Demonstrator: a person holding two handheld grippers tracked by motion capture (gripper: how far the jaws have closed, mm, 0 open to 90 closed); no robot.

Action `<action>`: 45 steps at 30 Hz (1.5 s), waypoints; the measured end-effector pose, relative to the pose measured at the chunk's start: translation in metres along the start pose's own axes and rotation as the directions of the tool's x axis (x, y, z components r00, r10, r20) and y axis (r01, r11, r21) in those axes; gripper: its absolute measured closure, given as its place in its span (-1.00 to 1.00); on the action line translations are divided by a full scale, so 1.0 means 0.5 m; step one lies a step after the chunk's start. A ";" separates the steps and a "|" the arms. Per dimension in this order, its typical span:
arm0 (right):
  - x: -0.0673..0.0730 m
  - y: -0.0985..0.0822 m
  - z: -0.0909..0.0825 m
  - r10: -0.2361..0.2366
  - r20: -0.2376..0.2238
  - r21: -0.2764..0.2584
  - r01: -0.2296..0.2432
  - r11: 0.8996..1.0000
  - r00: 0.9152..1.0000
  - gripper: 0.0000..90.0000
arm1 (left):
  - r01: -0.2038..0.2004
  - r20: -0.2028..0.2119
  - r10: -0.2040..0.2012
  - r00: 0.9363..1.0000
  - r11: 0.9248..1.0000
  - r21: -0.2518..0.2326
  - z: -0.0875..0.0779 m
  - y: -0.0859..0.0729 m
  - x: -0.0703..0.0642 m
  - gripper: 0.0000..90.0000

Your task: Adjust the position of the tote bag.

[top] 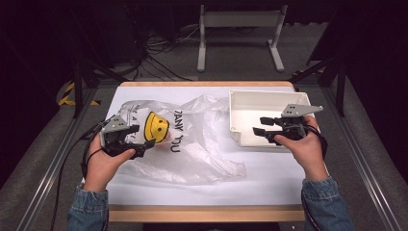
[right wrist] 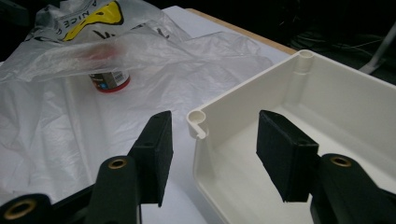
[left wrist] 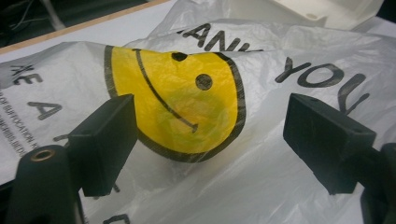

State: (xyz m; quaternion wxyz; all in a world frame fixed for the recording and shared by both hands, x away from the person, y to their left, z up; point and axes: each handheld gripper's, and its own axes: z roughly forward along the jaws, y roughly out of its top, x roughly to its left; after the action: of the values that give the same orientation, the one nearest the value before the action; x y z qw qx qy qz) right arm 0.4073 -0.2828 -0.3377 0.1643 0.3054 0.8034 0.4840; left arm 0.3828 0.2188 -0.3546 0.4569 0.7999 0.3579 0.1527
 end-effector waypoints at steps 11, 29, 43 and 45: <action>-0.015 -0.001 -0.012 0.032 0.045 -0.010 -0.032 0.999 0.998 -0.13 | -0.007 0.032 0.008 0.999 1.000 -0.015 -0.005 0.016 -0.023 -0.62; -0.018 -0.016 -0.029 0.075 0.076 -0.011 -0.075 0.997 0.994 -0.46 | -0.160 0.176 0.161 0.971 0.987 -0.022 0.021 0.070 -0.136 -0.68; -0.017 -0.041 -0.051 0.089 0.102 0.023 -0.092 0.996 0.991 -0.54 | -0.216 0.250 0.209 0.945 0.976 0.000 0.062 0.090 -0.175 -0.70; -0.017 -0.046 -0.053 0.092 0.107 0.027 -0.095 0.995 0.990 -0.55 | -0.224 0.263 0.215 0.941 0.975 0.004 0.070 0.092 -0.181 -0.70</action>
State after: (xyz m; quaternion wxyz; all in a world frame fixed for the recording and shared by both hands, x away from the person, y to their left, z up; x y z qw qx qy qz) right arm 0.3913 -0.3144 -0.3452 0.1785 0.3705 0.7861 0.4615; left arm 0.3597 0.1178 -0.3273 0.4667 0.8554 0.2059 0.0899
